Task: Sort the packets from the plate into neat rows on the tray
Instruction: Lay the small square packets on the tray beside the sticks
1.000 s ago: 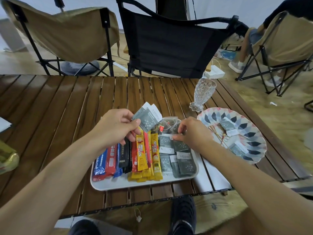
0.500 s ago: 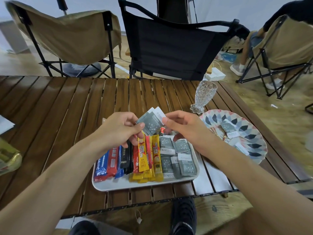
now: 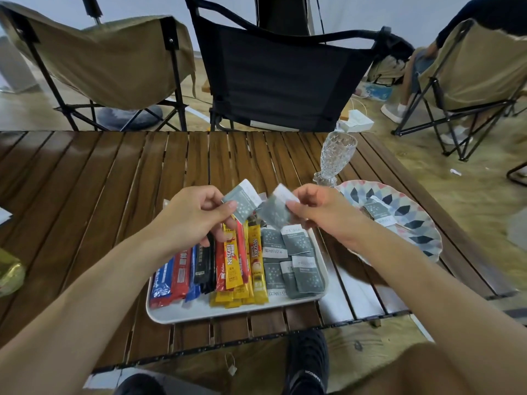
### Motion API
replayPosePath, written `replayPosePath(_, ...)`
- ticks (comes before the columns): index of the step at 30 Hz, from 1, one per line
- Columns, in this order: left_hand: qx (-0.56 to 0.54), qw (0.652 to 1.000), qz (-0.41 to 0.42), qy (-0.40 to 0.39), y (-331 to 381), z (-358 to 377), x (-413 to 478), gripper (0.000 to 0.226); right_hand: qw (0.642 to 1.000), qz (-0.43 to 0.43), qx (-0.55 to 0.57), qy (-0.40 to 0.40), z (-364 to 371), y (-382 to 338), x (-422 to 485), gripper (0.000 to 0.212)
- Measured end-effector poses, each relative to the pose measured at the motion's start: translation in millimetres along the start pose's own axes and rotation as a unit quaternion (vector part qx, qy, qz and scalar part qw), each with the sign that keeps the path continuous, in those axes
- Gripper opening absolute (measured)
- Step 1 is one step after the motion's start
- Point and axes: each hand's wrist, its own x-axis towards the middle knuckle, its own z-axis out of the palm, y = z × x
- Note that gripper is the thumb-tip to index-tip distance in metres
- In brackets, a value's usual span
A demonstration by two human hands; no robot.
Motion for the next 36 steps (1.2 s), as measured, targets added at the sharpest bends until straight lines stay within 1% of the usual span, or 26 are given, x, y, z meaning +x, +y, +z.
replayPosePath(2,0.002,1.0,-0.009,0.013,-3.6,-1.6,1.8,0.022,0.987,0.011,-0.153,-0.053,-10.5,13.4,-0.5,0.012)
replayPosePath(4,0.003,1.0,-0.017,0.016,-6.2,-3.0,2.5,0.022,0.971,0.03,-0.217,-0.092,-13.6,27.3,-0.9,0.011)
replayPosePath(7,0.004,1.0,-0.018,0.011,-7.2,-3.2,3.2,0.021,0.949,0.032,-0.302,-0.082,-11.6,34.0,1.6,0.016)
replayPosePath(10,0.007,1.0,-0.015,0.008,-6.6,-2.4,3.5,0.022,0.932,0.035,-0.354,-0.07,-7.0,30.3,4.6,0.022)
replayPosePath(16,0.008,1.0,-0.014,0.0,-6.7,-4.2,1.5,0.019,0.918,0.018,-0.391,-0.06,1.4,31.0,9.2,0.022)
replayPosePath(18,0.004,1.0,-0.015,-0.004,-7.3,-4.6,0.3,0.018,0.922,-0.004,-0.385,-0.046,-0.1,29.0,9.6,0.016)
replayPosePath(19,0.003,1.0,-0.014,-0.006,-7.2,-4.6,-0.3,0.019,0.933,-0.015,-0.359,-0.036,0.4,26.5,8.8,0.014)
replayPosePath(20,0.003,1.0,-0.013,-0.008,-6.9,-4.6,-0.7,0.019,0.952,-0.019,-0.303,-0.026,1.6,22.6,7.5,0.017)
replayPosePath(22,0.001,1.0,-0.011,-0.013,-5.5,-3.9,-1.0,0.019,0.992,0.0,-0.129,-0.017,6.1,11.4,2.3,0.025)
replayPosePath(23,-0.004,1.0,-0.011,-0.017,-4.5,-3.4,-1.3,0.018,0.998,0.008,-0.05,-0.022,8.7,4.1,-1.3,0.026)
replayPosePath(24,-0.01,1.0,-0.011,-0.022,-3.6,-2.8,-1.3,0.018,1.0,0.005,0.002,-0.028,10.7,-2.0,-4.2,0.027)
replayPosePath(27,-0.007,0.999,-0.004,-0.038,-2.1,-1.6,-2.1,0.018,0.996,-0.014,0.076,-0.034,17.9,-15.5,-10.2,0.028)
replayPosePath(30,0.0,0.998,-0.004,-0.062,-1.7,-0.5,-3.6,0.018,0.995,-0.022,0.09,-0.032,23.7,-17.4,-8.9,0.025)
replayPosePath(33,-0.001,0.997,-0.018,-0.074,-2.4,0.1,-3.8,0.021,0.998,-0.028,0.049,-0.027,21.0,-15.1,-6.0,0.021)
replayPosePath(34,0.0,0.997,-0.022,-0.07,-3.1,-0.2,-3.2,0.021,0.999,-0.028,0.022,-0.026,17.1,-12.0,-4.8,0.021)
replayPosePath(36,0.004,0.998,-0.029,-0.06,-4.8,-1.2,-1.5,0.021,0.995,-0.03,-0.086,-0.045,8.4,-3.7,-3.8,0.021)
